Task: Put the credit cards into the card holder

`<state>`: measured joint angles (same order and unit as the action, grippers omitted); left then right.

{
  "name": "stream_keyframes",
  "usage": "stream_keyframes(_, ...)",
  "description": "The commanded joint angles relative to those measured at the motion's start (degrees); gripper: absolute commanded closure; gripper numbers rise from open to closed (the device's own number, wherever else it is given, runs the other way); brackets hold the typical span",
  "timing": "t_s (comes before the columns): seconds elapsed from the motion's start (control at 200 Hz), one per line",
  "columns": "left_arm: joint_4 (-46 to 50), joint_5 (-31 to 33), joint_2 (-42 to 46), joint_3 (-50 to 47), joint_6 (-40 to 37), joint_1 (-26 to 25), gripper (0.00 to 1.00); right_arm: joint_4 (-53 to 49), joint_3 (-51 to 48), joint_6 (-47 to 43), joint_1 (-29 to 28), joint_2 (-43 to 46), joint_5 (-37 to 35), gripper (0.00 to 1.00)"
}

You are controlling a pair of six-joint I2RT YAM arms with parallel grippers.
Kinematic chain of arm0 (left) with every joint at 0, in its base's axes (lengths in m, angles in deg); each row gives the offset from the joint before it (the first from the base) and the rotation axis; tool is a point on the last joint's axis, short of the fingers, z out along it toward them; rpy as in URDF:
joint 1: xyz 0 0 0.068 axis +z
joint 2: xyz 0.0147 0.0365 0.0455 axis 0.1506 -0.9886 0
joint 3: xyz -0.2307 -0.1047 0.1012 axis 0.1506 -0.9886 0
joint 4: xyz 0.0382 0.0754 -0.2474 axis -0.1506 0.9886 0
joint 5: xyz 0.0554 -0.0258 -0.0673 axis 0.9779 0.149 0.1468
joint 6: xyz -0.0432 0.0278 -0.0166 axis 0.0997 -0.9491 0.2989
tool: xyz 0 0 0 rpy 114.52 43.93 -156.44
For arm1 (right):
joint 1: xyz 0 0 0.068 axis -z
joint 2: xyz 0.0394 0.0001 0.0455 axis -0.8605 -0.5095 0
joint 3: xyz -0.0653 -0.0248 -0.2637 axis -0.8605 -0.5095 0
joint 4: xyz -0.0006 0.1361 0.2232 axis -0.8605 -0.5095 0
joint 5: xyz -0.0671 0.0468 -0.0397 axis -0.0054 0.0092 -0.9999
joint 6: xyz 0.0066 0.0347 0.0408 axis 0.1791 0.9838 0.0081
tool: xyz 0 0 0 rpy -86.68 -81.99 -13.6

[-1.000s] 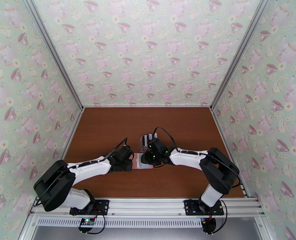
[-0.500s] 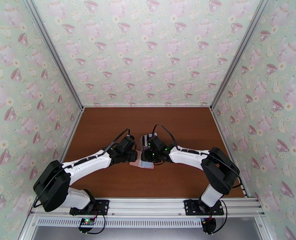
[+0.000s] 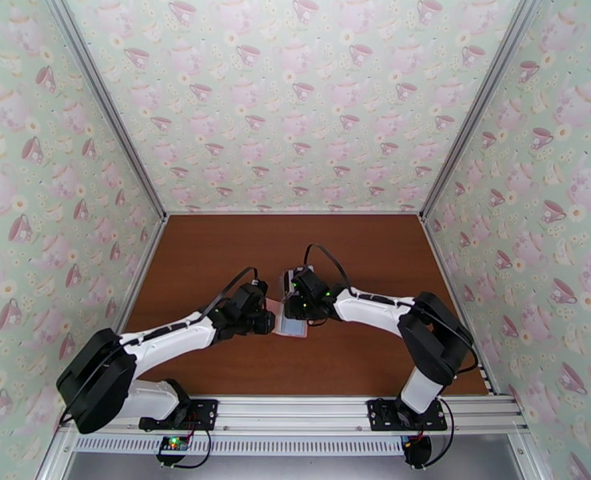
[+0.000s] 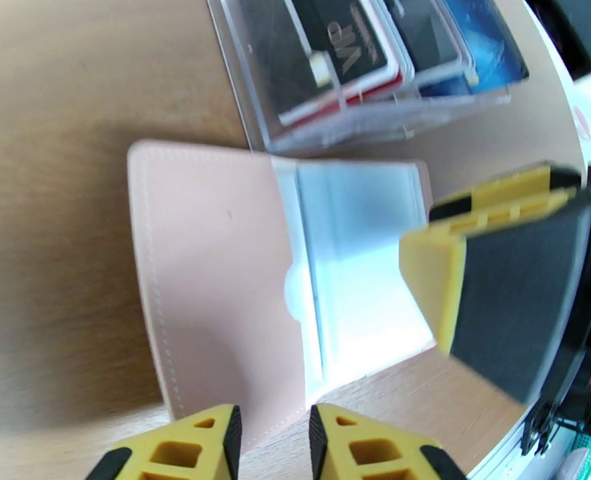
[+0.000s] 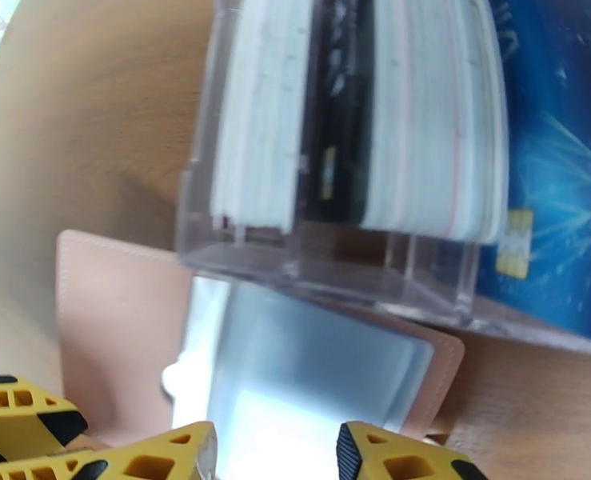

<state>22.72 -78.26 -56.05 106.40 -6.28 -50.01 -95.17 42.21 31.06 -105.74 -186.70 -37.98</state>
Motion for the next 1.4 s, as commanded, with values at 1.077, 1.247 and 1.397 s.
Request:
stream_keyframes(1.077, -12.6, -2.8, -4.8, -10.7, -0.3, -0.2, 0.55, -0.1, 1.4, -0.6, -0.9, -4.2, -2.3, 0.56)
stream_keyframes(1.247, -11.7, -2.9, -4.3, -10.6, -0.9, -0.2, 0.46, 0.3, 2.0, -0.2, -1.2, -4.4, -1.3, 0.56)
stream_keyframes(1.397, -11.7, -3.2, -4.8, -10.2, -1.4, -0.2, 0.43, 1.3, 2.1, 0.4, -1.2, -5.5, 0.3, 0.56)
